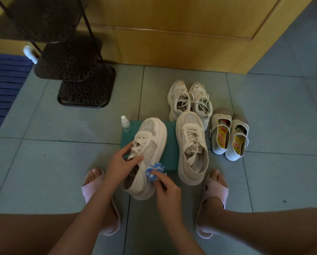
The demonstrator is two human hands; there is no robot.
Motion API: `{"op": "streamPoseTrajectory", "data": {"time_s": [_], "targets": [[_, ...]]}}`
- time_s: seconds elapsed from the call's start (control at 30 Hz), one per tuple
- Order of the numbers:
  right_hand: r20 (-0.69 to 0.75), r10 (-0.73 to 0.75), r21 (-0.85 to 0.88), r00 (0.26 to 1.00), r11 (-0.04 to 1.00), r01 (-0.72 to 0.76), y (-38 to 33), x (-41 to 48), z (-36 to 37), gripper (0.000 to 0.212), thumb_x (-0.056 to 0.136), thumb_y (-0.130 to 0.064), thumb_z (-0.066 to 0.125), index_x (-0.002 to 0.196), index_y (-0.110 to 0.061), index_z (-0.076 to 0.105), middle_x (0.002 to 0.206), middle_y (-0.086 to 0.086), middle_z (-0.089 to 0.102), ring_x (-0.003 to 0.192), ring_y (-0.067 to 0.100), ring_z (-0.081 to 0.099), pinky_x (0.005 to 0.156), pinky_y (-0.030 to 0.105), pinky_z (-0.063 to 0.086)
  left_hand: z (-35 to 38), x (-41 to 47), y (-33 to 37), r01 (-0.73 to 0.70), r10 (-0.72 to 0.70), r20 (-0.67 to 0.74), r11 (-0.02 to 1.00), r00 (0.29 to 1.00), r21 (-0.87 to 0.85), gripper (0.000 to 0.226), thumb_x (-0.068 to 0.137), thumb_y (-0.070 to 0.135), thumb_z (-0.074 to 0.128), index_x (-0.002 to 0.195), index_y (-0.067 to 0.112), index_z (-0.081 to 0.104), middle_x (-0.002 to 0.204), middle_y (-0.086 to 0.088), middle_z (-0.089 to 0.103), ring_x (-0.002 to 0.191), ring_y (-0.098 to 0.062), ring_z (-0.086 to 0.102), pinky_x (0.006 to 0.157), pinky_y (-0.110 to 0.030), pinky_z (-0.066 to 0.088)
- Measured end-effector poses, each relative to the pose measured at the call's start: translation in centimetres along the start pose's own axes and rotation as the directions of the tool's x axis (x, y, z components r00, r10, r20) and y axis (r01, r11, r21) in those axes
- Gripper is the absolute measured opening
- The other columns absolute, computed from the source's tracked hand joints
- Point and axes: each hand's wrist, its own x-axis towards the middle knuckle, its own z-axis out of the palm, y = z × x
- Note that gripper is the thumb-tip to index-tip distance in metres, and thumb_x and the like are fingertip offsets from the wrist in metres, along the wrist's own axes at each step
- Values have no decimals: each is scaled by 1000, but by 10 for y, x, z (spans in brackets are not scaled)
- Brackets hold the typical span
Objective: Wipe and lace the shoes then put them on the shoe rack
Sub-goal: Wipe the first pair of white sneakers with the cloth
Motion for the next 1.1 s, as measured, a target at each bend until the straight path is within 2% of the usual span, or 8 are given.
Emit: {"op": "streamPoseTrajectory", "data": {"time_s": [0.1,0.23,0.37,0.47,0.53,0.73,0.97,1.1], "targets": [[-26,21,43,999,999,-20,-22,13,-7,22,90,-13,61,104,-29,69,101,-8,71,91,-2,63,79,17,49,-2,1,-2,33,-33,3,999,999,-25,64,78,23,73,136,20,46,130,-2,56,105,-8,49,90,-27,42],[-119,-123,-37,985,992,119,-63,78,-9,27,94,-21,54,120,-19,63,98,-4,67,79,-3,57,67,5,44,-3,-1,-7,61,-60,22,996,998,-57,64,77,33,72,135,23,48,128,0,59,109,-15,57,95,-38,49],[17,-153,-274,988,950,152,-77,140,8,30,96,-19,50,125,-19,60,106,6,67,83,7,60,69,7,44,-4,-1,-6,74,-73,18,994,997,-74,64,77,33,72,135,23,47,128,3,57,109,-13,57,92,-32,48],[133,-197,-451,971,861,236,-76,150,17,30,95,-18,50,124,-20,61,119,9,64,106,23,60,85,26,45,-2,-1,-5,62,-60,18,992,998,-106,63,77,29,73,135,20,48,129,2,58,111,-12,56,94,-31,47],[153,-204,-496,967,830,254,-76,144,17,31,96,-17,48,124,-21,61,116,10,66,101,23,61,76,21,40,1,-2,-6,44,-45,-5,993,999,-105,62,78,27,72,135,19,48,128,3,58,110,-10,56,91,-27,46],[53,-220,-369,974,902,224,-55,107,9,30,95,-12,50,121,-21,62,119,6,66,105,18,62,90,31,50,4,0,-7,32,-37,-36,992,999,-126,61,77,24,74,133,18,51,126,2,60,113,-12,58,96,-32,48],[-30,-108,-260,994,961,97,-19,39,7,35,93,-14,56,124,-29,58,115,1,67,97,6,61,75,3,42,6,-2,-1,42,-50,-52,988,997,-148,61,79,20,72,135,17,49,128,1,58,107,-9,54,87,-25,45],[-28,-181,-225,983,959,170,-9,4,9,39,90,-10,60,122,-33,57,119,-11,63,109,-6,55,91,13,46,8,-4,0,36,-47,-73,989,996,-145,58,80,17,70,135,16,49,128,-2,58,107,-10,53,87,-26,45]]}}
